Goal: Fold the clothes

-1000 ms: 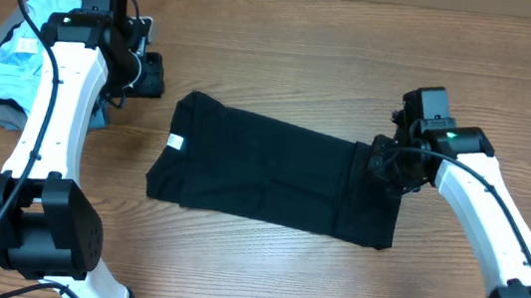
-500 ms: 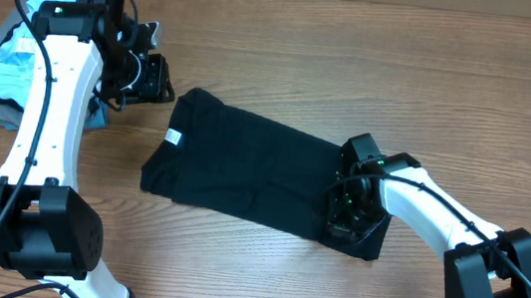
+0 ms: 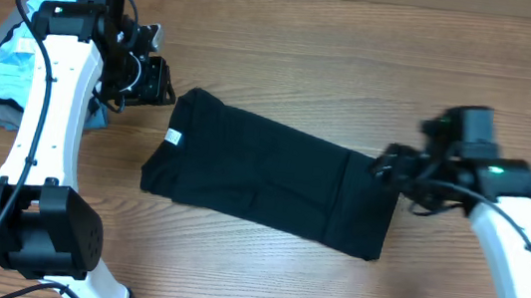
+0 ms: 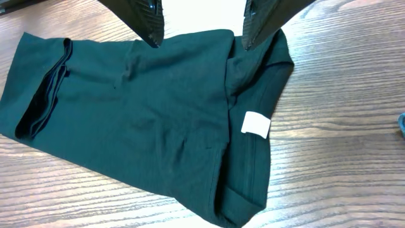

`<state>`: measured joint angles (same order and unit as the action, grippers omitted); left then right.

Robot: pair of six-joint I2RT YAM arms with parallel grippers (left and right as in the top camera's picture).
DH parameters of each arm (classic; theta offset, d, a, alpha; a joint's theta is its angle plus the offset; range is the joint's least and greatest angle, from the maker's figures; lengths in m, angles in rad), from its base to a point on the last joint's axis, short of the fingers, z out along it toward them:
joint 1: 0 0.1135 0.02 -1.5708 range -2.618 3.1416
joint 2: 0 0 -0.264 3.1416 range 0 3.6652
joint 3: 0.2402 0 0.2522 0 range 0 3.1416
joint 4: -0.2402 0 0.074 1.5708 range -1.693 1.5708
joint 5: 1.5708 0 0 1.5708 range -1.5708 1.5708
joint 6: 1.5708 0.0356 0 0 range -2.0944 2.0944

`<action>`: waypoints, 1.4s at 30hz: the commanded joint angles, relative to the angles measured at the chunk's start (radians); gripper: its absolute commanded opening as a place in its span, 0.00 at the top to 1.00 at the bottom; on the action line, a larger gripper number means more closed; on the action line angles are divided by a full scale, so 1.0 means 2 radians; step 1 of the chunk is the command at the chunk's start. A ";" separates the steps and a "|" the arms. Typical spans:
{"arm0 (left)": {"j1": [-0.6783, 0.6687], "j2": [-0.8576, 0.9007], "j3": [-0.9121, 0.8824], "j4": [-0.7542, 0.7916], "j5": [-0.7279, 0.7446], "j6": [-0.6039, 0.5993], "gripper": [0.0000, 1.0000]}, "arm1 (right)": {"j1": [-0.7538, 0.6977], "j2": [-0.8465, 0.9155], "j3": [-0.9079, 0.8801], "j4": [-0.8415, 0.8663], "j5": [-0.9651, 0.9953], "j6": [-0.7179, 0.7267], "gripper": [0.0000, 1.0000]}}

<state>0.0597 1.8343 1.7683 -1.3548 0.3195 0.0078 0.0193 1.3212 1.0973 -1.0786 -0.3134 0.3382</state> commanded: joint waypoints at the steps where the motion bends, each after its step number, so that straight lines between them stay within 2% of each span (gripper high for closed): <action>1: 0.001 0.001 0.013 0.001 0.008 0.023 0.55 | -0.064 0.019 -0.006 -0.003 -0.034 -0.025 0.26; 8: -0.001 0.001 0.013 0.003 0.007 0.025 0.53 | -0.147 0.102 -0.058 0.016 -0.105 -0.093 0.25; 14: -0.001 0.001 0.013 0.006 0.007 0.025 0.53 | -0.153 0.170 -0.102 0.060 -0.137 -0.110 0.26; 19: -0.001 0.001 0.013 0.010 0.007 0.025 0.53 | -0.153 0.182 -0.140 0.108 -0.157 -0.109 0.28; 27: -0.001 0.001 0.013 0.019 0.007 0.024 0.53 | -0.149 0.182 -0.224 0.209 -0.227 -0.108 0.51; 29: -0.001 0.001 0.013 0.020 0.007 0.024 0.53 | -0.148 0.182 -0.234 0.237 -0.233 -0.108 0.62; 32: -0.001 0.001 0.013 0.019 0.007 0.024 0.53 | -0.150 0.181 -0.228 0.245 -0.232 -0.108 0.94; 37: -0.002 0.001 0.013 0.014 0.007 0.025 0.53 | -0.174 0.178 -0.175 0.192 -0.206 -0.107 0.96; 41: -0.002 0.001 0.013 0.014 0.007 0.025 0.53 | -0.195 0.165 -0.089 0.098 -0.114 -0.107 0.96; 42: -0.002 0.001 0.013 0.014 0.007 0.025 0.53 | -0.202 0.160 -0.043 0.054 -0.072 -0.101 0.96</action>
<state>0.0597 1.8343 1.7683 -1.3243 0.3199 0.0338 -0.3542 1.6783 0.8547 -0.8738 -0.6430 0.1295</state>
